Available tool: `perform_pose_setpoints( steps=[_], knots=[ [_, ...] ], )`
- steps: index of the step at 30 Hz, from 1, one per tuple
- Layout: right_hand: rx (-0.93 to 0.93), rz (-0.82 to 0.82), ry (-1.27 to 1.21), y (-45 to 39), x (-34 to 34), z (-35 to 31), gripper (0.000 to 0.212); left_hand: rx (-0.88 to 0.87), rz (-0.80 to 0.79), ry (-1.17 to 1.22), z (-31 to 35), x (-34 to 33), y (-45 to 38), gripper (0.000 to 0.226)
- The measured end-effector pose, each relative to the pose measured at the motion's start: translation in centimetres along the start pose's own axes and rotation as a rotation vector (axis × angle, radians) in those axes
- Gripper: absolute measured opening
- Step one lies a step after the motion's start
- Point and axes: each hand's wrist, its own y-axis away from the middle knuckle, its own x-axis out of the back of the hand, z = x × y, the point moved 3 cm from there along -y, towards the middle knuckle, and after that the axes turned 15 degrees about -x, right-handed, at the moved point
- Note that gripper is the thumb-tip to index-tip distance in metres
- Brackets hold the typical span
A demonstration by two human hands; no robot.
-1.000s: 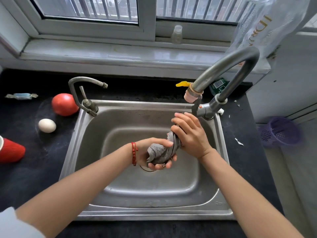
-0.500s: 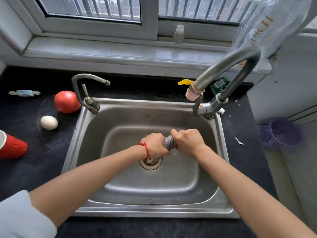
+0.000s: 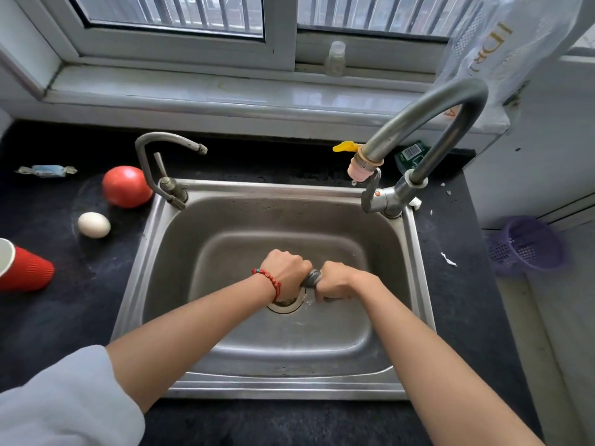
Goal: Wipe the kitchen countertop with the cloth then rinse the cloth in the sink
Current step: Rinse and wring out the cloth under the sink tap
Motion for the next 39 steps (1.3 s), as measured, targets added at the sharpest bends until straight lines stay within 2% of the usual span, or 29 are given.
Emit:
perform_pose_setpoints(
  steps=[2,3,5,7,9,11,13,15,17,18,20,22,24,26,27,30,32,33,36,39],
  knots=[
    [-0.006,-0.146,-0.012,0.2,-0.1,0.3,0.025,-0.049,0.141,-0.041,0.3,0.0,0.3,0.024],
    [-0.002,-0.224,-0.039,0.4,-0.1,0.4,0.03,-0.097,0.264,-0.134,0.5,0.2,0.6,0.025],
    [0.036,-0.304,-0.071,0.8,0.0,0.5,0.035,-0.151,0.394,-0.264,0.8,0.1,1.1,0.033],
    [0.099,-0.247,-0.025,1.0,0.5,0.5,0.027,-0.164,0.465,-0.265,1.3,-0.6,1.7,0.034],
    [0.14,-0.133,0.003,1.0,1.0,0.4,0.01,-0.1,0.515,-0.112,1.6,-0.6,2.4,0.035],
    [0.181,0.078,0.013,0.7,1.4,0.8,0.044,0.116,0.48,0.182,1.2,-0.4,3.0,0.035],
    [0.27,0.422,-0.046,1.0,1.3,1.3,0.065,0.339,0.381,0.653,0.8,-1.1,3.6,0.032],
    [0.394,0.846,-0.1,2.0,0.3,2.0,0.064,0.5,0.436,1.079,0.7,-1.1,3.9,0.022],
    [0.471,1.052,-0.036,2.7,-1.8,2.2,0.062,0.608,0.416,1.531,0.9,-1.4,4.2,0.023],
    [0.515,1.074,0.014,2.6,-2.9,2.2,0.061,0.62,0.327,1.758,1.2,-1.3,4.4,0.028],
    [0.588,1.125,-0.012,2.4,-4.2,2.1,0.059,0.508,0.047,2.118,2.3,-0.1,5.0,0.035],
    [0.656,1.227,-0.164,3.1,-3.4,1.7,0.042,0.325,-0.202,2.253,3.2,0.9,5.8,0.044],
    [0.75,1.352,-0.242,4.3,-1.9,1.3,0.02,0.161,-0.369,2.269,3.6,1.6,6.6,0.048],
    [0.913,1.347,-0.242,5.5,-0.7,0.8,0.018,0.05,-0.451,2.224,3.5,2.3,7.2,0.053],
    [1.006,1.314,-0.222,5.9,-0.3,0.7,0.02,0.02,-0.443,2.158,3.4,2.6,7.4,0.053],
    [1.148,1.316,-0.032,6.7,0.9,0.3,0.031,0.051,-0.24,1.806,3.0,3.6,7.3,0.031],
    [1.18,1.394,0.144,7.0,1.4,0.0,0.02,0.132,-0.092,1.513,2.6,3.8,6.8,0.028],
    [1.165,1.432,0.232,6.9,1.5,-0.1,0.012,0.157,-0.038,1.382,2.5,3.7,6.4,0.025],
    [0.975,1.434,0.392,5.9,1.4,-0.6,0.016,0.247,0.11,1.021,1.8,2.5,5.2,0.018],
    [0.747,1.217,0.494,3.9,0.8,-1.2,0.004,0.287,0.132,0.854,1.2,1.3,4.2,0.008]
  ],
)
